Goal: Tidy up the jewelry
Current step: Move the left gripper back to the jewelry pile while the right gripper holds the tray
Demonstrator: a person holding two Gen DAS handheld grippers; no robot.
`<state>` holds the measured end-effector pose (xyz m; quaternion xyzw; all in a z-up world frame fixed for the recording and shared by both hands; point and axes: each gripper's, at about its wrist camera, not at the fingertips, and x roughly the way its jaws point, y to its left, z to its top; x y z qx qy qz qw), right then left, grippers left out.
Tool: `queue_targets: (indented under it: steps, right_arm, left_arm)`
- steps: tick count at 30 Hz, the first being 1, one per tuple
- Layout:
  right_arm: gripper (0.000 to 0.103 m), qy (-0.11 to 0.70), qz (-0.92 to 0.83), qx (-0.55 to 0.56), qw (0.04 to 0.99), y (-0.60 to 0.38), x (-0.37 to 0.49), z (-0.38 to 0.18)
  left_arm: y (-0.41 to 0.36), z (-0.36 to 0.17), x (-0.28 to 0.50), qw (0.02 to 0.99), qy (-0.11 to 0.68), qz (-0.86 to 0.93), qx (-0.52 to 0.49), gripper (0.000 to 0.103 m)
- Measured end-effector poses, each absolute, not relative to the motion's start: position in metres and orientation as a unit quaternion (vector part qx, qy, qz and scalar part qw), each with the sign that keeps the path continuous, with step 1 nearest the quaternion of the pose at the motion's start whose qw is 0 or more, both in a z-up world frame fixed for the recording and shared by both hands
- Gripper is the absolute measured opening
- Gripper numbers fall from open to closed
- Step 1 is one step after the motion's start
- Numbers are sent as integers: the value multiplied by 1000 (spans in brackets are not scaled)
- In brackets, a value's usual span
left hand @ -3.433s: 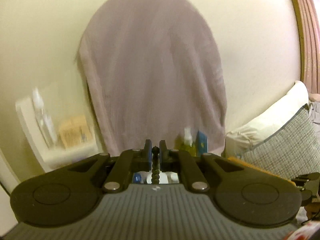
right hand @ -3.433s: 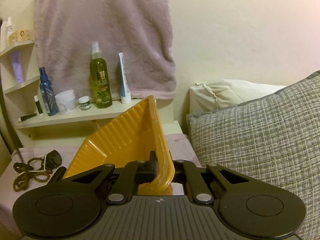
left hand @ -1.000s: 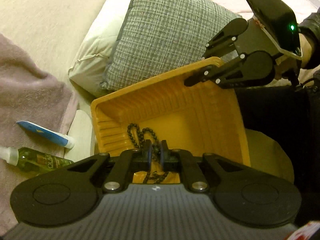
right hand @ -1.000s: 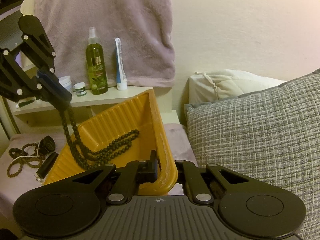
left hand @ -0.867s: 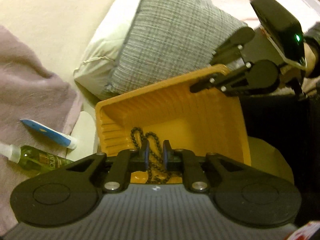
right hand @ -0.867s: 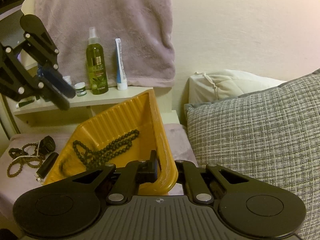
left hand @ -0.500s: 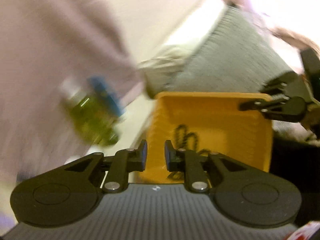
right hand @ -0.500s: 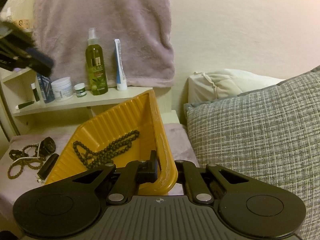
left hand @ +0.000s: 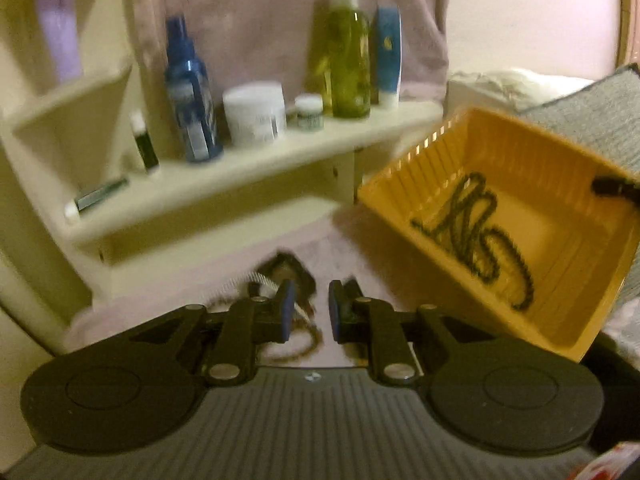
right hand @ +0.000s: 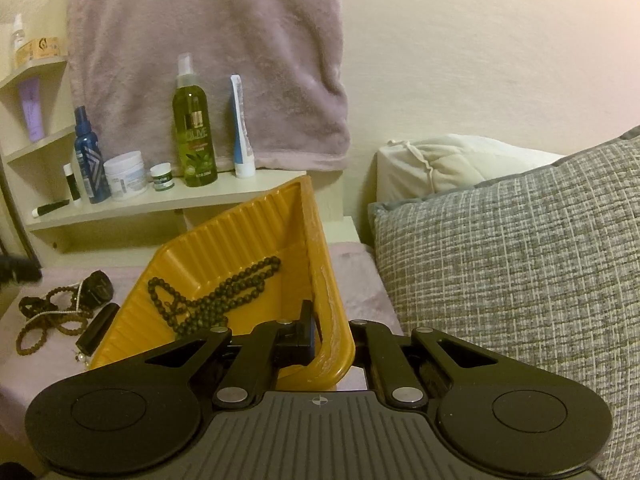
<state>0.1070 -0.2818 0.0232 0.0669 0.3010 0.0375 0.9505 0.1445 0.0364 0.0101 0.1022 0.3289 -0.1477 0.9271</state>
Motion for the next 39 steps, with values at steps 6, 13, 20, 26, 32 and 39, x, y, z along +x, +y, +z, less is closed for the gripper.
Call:
queue_targets:
  steps: [6, 13, 20, 26, 32, 39]
  right_arm:
    - [6, 302, 38, 65, 950, -282, 104, 22]
    - [5, 304, 36, 62, 950, -282, 106, 21]
    - [6, 306, 33, 63, 949, -283, 107, 19]
    - [6, 306, 33, 61, 949, -283, 107, 19]
    - [6, 305, 33, 60, 950, -282, 107, 19]
    - [6, 300, 32, 51, 952, -279, 106, 20]
  left_arm:
    - [17, -36, 116, 930, 327, -144, 84, 17]
    - [-2, -61, 112, 926, 335, -157, 76, 15]
    - [-9, -68, 119, 925, 336, -157, 82, 13]
    - [-12, -65, 121, 925, 336, -152, 91, 8]
    - [-10, -47, 117, 932, 319, -150, 81, 8]
    - [-26, -8, 116, 941, 282, -182, 50, 8]
